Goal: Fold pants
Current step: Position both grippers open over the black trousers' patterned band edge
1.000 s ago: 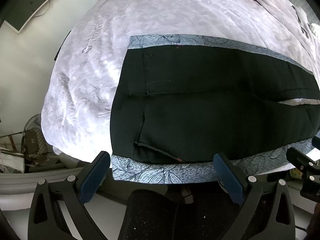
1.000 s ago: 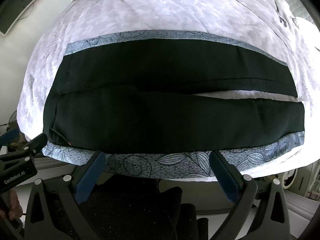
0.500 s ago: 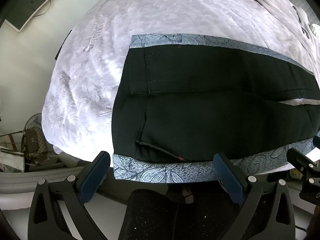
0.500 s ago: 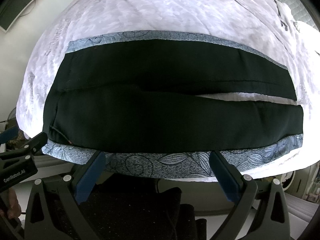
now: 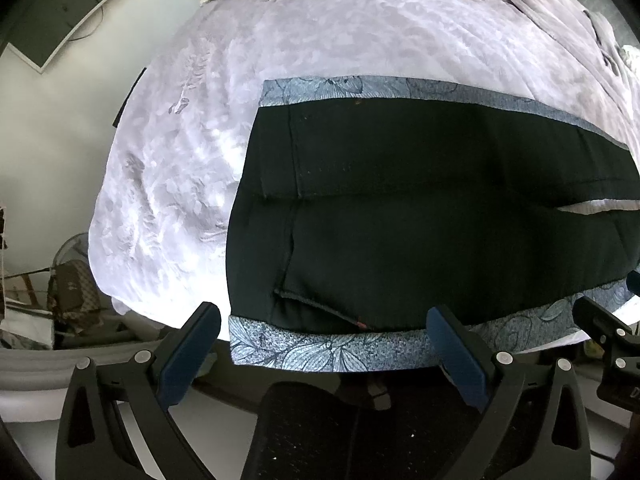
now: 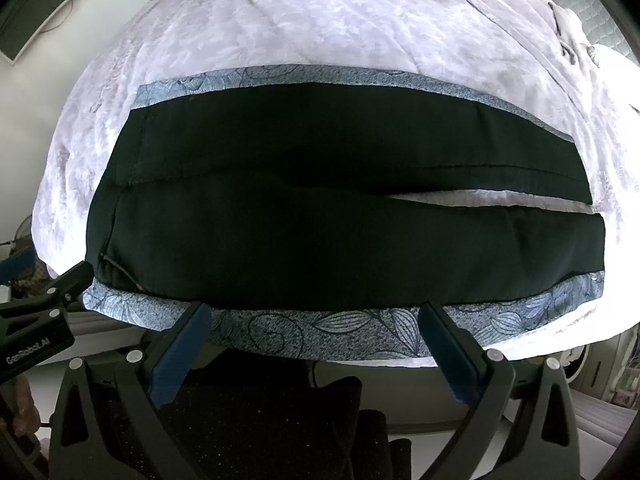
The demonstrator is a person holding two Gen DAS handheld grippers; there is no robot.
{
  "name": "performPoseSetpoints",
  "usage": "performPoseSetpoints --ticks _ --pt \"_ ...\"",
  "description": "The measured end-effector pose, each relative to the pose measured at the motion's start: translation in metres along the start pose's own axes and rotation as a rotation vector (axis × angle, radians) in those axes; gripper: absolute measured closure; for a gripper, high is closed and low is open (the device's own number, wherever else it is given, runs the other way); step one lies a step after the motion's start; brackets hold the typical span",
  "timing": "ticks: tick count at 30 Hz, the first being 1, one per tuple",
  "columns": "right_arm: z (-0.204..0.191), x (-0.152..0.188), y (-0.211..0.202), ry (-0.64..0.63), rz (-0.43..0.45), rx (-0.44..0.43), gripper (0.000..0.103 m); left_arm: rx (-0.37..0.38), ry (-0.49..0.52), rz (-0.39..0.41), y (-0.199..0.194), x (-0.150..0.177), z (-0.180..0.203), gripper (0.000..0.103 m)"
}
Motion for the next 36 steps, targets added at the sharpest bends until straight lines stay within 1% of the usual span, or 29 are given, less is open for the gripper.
performPoseSetpoints --ticks 11,28,36 --pt "0.0016 -0.0068 0.0006 -0.008 -0.007 0.001 0.0 -0.005 -0.001 0.004 -0.0009 -0.0011 0.0004 0.0" --pt "0.0011 -0.0072 0.0006 -0.01 -0.006 0.001 0.0 -0.006 -0.005 0.007 -0.0003 -0.0014 -0.0034 0.0" --pt "0.0018 -0.0068 0.0047 -0.01 -0.017 0.0 0.0 0.013 -0.029 -0.009 0.0037 0.0026 -0.0064 0.0"
Point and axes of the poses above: each gripper's, at about its wrist camera, not at the fingertips, and y roughly the way its jaws point, z to its right, x to its underside, the point moved 8 cm from there along y, roughly the way its jaws point, and after that the axes turned 12 degrees about x, right-handed, at the moved point
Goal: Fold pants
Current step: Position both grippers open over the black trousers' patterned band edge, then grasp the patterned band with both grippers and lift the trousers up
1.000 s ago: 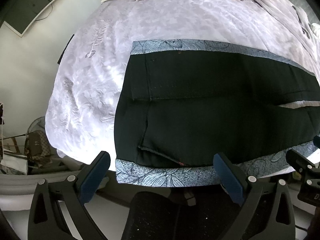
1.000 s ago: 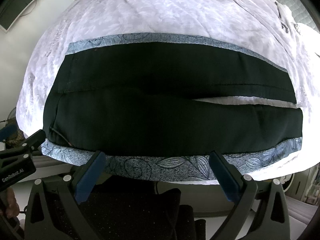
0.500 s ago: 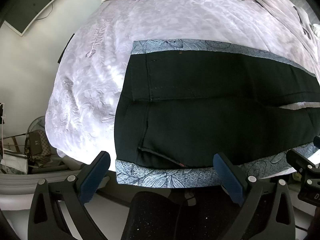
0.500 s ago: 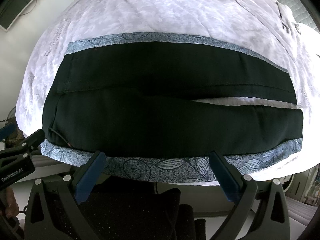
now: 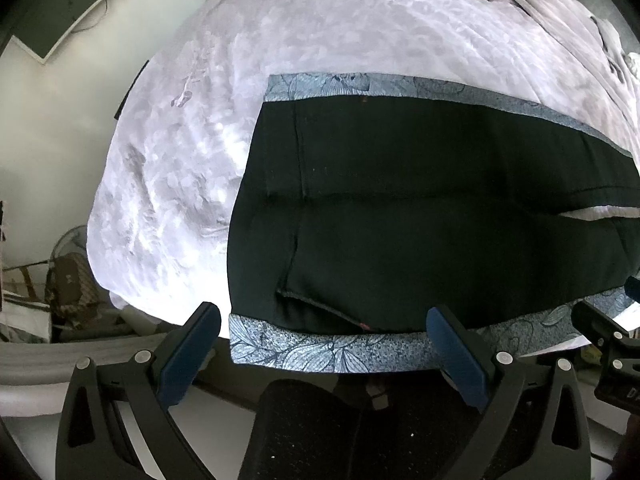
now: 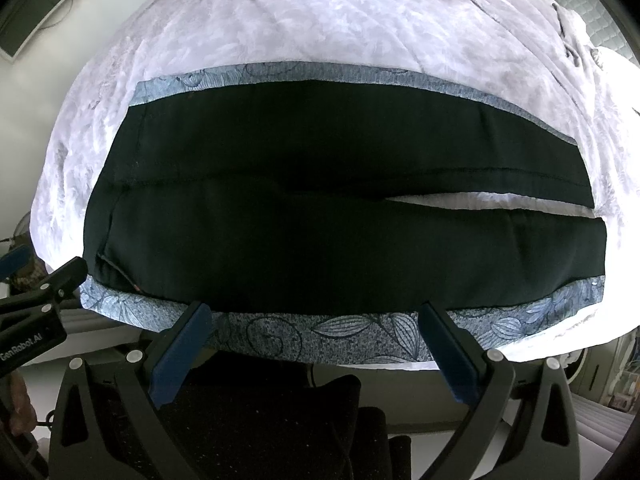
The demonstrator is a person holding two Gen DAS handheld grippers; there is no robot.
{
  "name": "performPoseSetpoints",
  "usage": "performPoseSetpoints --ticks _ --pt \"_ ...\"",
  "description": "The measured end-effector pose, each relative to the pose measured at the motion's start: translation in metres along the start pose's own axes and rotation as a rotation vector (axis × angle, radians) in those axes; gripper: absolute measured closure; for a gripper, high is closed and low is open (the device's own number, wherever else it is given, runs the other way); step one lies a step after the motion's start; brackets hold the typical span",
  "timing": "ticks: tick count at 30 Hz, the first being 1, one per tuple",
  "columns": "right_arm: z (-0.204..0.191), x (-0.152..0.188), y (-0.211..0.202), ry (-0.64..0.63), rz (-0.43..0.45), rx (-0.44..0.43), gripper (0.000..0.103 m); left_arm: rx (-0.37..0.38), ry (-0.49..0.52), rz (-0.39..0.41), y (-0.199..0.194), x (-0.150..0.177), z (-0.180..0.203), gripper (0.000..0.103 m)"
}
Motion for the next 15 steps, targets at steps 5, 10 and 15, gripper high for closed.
performPoseSetpoints --ticks 5,10,15 --pt "0.007 0.005 0.009 0.041 -0.018 -0.017 0.0 0.03 -0.061 -0.02 0.009 0.006 -0.011 0.0" --pt "0.013 0.015 0.019 0.061 -0.041 -0.008 0.0 0.034 -0.078 -0.048 0.021 0.012 -0.015 0.0" --pt "0.017 0.022 0.029 0.091 -0.058 -0.047 0.0 0.074 -0.095 -0.054 0.034 0.017 -0.013 0.0"
Point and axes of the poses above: each gripper's, at about its wrist camera, not at the fingertips, and y roughly the way its jaws point, z to its right, x to its underside, the point moved 8 cm from there along y, roughly the way its jaws point, and after that the axes turned 12 degrees about x, right-handed, at the moved point
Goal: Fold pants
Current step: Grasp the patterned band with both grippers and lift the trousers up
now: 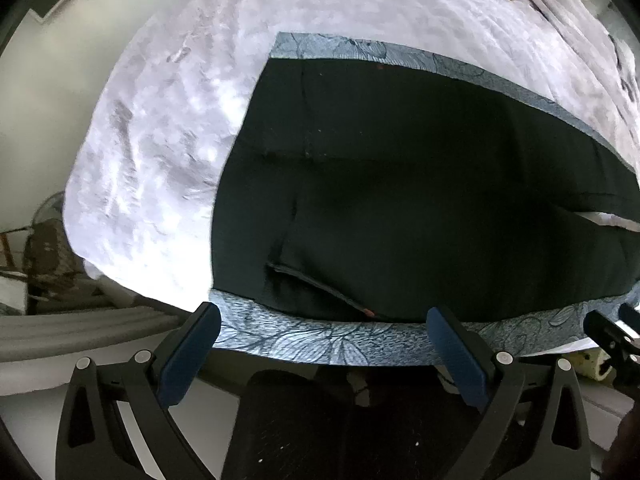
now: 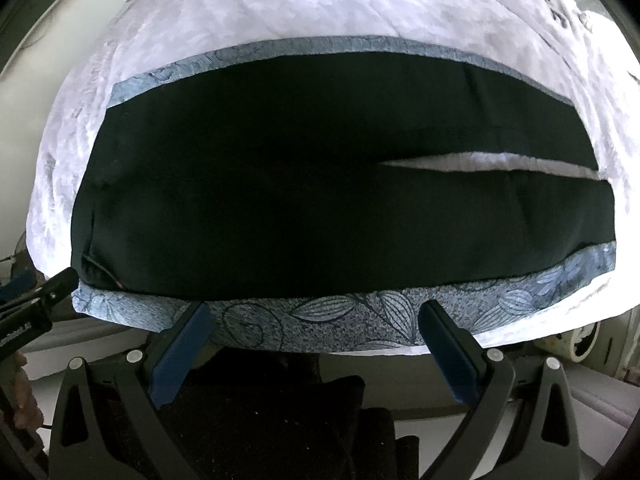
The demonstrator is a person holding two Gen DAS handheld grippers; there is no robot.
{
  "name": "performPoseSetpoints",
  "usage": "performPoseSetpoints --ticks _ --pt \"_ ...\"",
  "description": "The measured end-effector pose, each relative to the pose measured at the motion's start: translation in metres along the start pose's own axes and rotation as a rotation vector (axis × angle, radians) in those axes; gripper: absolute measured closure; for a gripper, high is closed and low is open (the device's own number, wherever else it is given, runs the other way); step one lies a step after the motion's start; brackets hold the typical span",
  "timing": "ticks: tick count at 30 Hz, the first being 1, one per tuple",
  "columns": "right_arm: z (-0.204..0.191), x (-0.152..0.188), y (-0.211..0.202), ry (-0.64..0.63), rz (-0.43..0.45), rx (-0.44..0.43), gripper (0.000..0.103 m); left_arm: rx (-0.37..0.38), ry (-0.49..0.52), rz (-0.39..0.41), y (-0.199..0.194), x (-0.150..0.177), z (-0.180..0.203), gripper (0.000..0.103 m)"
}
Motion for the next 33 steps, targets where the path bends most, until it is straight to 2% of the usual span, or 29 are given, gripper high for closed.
performPoseSetpoints --ticks 3,4,6,7,9,10,11,15,17,20,26,29,33 --pt "0.003 0.004 0.008 0.042 -0.016 -0.08 0.0 0.047 -0.021 -0.003 0.012 0.003 -0.002 0.0" --pt "0.004 0.005 0.013 0.072 -0.024 -0.138 0.0 0.067 -0.029 -0.006 0.016 0.004 -0.003 0.0" --pt "0.007 0.009 0.02 0.112 -0.036 -0.212 0.001 0.131 -0.06 -0.016 0.026 0.009 -0.009 0.0" --pt "0.009 0.013 0.025 0.137 -0.057 -0.282 0.004 0.18 -0.081 -0.022 0.031 0.012 -0.011 0.0" --pt "0.009 0.022 0.033 0.181 -0.109 -0.416 0.032 0.268 -0.12 -0.03 0.037 0.018 -0.016 0.0" --pt "0.01 0.031 0.04 0.211 -0.153 -0.487 0.034 0.318 -0.141 -0.037 0.041 0.023 -0.019 0.0" --pt "0.011 0.04 0.047 0.235 -0.182 -0.528 0.034 0.356 -0.158 -0.05 0.045 0.027 -0.022 0.0" --pt "0.01 0.064 0.07 0.265 -0.246 -0.598 0.033 0.408 -0.201 -0.078 0.057 0.042 -0.032 0.0" --pt "0.007 0.066 0.079 0.288 -0.255 -0.634 0.033 0.429 -0.222 -0.088 0.063 0.047 -0.035 0.0" --pt "-0.002 0.054 0.085 0.345 -0.247 -0.726 0.033 0.454 -0.252 -0.092 0.066 0.05 -0.036 0.0" --pt "-0.015 0.027 0.05 0.362 -0.15 -0.916 0.032 0.524 -0.286 -0.068 0.058 0.048 -0.037 0.0" --pt "-0.031 0.029 0.056 0.324 -0.185 -0.939 0.032 0.542 -0.3 -0.061 0.055 0.047 -0.039 0.0" --pt "-0.077 0.026 0.069 0.297 -0.26 -0.991 0.032 0.548 -0.313 -0.049 0.052 0.048 -0.044 0.0"
Point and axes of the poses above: each gripper's, at about its wrist camera, not at the fingertips, and y roughly the way its jaws point, z to its right, x to its underside, the point moved 8 cm from there along y, roughly the way its jaws point, and after that the axes turned 12 degrees about x, right-handed, at the moved point
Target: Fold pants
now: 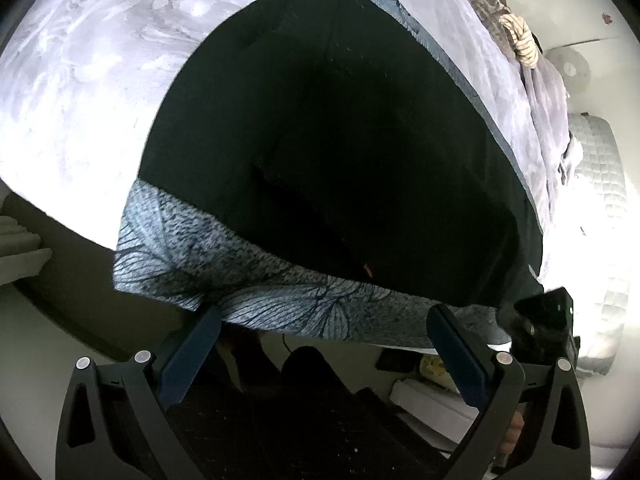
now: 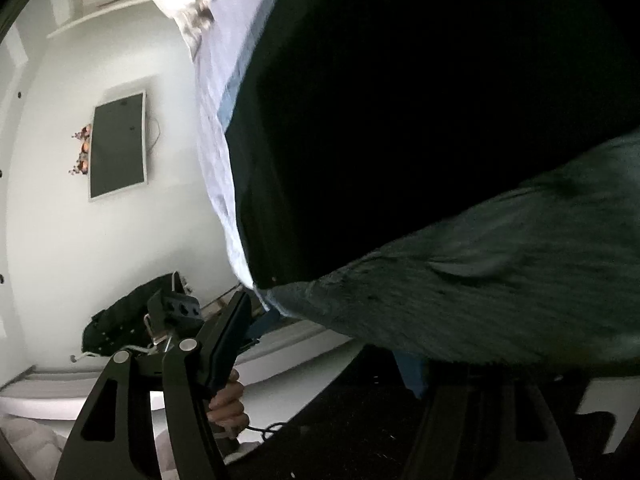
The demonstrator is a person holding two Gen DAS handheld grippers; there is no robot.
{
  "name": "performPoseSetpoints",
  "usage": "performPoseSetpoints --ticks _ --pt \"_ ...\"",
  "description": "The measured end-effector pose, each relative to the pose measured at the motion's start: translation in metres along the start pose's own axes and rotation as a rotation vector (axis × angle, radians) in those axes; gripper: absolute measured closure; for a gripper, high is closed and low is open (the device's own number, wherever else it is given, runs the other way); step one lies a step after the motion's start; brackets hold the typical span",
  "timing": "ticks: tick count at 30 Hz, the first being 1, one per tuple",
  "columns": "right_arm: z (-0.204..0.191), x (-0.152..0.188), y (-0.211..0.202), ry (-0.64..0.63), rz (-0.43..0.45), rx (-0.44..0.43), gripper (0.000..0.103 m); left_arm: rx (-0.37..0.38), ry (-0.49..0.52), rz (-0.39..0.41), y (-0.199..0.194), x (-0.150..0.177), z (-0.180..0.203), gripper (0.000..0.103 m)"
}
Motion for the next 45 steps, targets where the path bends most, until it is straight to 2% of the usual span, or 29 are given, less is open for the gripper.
performPoseSetpoints --ticks 4,8,13,17,20,22,24,25,27,28,29,30,31,35,38,42,45 --pt "-0.044 -0.01 -0.003 -0.017 0.032 -0.114 0.031 0.035 -0.041 0.025 -0.01 0.004 -0.004 0.0" --pt "-0.077 -0.019 -0.02 -0.049 0.063 -0.169 0.031 0.11 -0.088 0.049 -0.014 0.004 0.001 0.0" --pt "-0.081 -0.02 -0.033 -0.048 0.073 -0.219 0.031 0.177 -0.116 0.054 -0.001 -0.001 0.021 0.0" --pt "-0.069 -0.016 -0.041 -0.075 0.053 -0.185 0.031 0.183 -0.127 0.13 -0.011 -0.02 0.032 0.001" --pt "-0.052 -0.009 -0.035 -0.07 0.023 -0.129 0.031 0.131 -0.129 0.156 -0.014 -0.037 0.034 0.022" --pt "-0.037 -0.008 -0.034 -0.044 0.032 -0.095 0.031 0.089 -0.11 0.128 -0.009 -0.041 0.031 0.055" --pt "-0.016 -0.009 -0.039 0.008 0.056 -0.067 0.031 0.057 -0.087 0.101 -0.006 -0.041 0.029 0.073" --pt "-0.007 -0.009 -0.042 0.032 0.069 -0.057 0.031 0.047 -0.08 0.094 -0.006 -0.041 0.027 0.077" --pt "0.017 -0.011 -0.055 0.111 0.109 -0.041 0.032 0.037 -0.073 0.094 -0.01 -0.042 0.024 0.078" --pt "0.027 -0.013 -0.062 0.154 0.133 -0.047 0.036 0.033 -0.071 0.094 -0.012 -0.043 0.025 0.078" --pt "0.033 -0.014 -0.066 0.182 0.148 -0.054 0.057 0.028 -0.066 0.094 -0.014 -0.044 0.026 0.078" --pt "0.043 -0.016 -0.074 0.227 0.174 -0.058 0.085 0.022 -0.059 0.094 -0.016 -0.044 0.027 0.078" --pt "0.047 -0.017 -0.078 0.242 0.194 -0.044 0.092 0.013 -0.049 0.093 -0.017 -0.046 0.03 0.078" --pt "0.036 -0.025 -0.097 0.183 0.249 0.013 0.094 -0.019 -0.017 0.108 -0.024 -0.06 0.043 0.078" --pt "0.004 -0.041 -0.115 0.061 0.283 0.069 0.094 -0.007 0.013 0.143 -0.035 -0.079 0.057 0.078" --pt "-0.031 -0.074 -0.137 -0.047 0.325 0.106 0.094 0.013 0.073 0.197 -0.041 -0.124 0.088 0.078" --pt "-0.06 -0.118 -0.148 -0.122 0.356 0.131 0.094 -0.007 0.138 0.235 -0.038 -0.169 0.106 0.076"
Point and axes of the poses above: each gripper's, at about its wrist camera, not at the fingertips, and y roughly the way its jaws point, z to its right, x to its underside, the point moved 8 cm from there along y, roughly the way its jaws point, and after that the axes turned 12 degrees about x, right-handed, at the moved point
